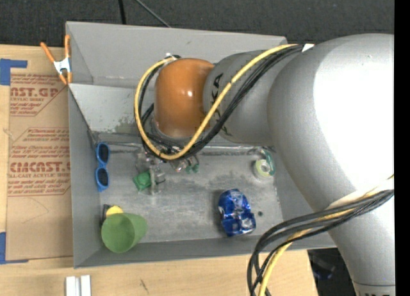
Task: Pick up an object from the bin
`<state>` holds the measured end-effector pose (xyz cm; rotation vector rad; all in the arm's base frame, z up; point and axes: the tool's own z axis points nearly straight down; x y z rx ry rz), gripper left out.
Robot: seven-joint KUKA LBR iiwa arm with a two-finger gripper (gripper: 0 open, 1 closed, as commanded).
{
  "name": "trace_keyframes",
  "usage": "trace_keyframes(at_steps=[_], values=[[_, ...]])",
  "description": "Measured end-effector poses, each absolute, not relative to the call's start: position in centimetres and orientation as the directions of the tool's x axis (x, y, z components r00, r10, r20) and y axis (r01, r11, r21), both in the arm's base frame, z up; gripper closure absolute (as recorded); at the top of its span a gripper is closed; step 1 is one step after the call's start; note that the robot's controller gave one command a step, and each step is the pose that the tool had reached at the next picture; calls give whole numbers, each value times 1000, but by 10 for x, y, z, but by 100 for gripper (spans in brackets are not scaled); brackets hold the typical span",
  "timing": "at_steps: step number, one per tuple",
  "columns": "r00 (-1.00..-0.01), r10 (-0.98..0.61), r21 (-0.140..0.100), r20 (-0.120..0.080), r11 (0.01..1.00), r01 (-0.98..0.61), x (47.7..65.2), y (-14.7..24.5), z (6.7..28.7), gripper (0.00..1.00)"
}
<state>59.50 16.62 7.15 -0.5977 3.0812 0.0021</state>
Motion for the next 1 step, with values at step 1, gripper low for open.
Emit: trace_keyframes(at_steps=[1], values=[[-921,-389,0,-12,921,-389,592,198,201,100]])
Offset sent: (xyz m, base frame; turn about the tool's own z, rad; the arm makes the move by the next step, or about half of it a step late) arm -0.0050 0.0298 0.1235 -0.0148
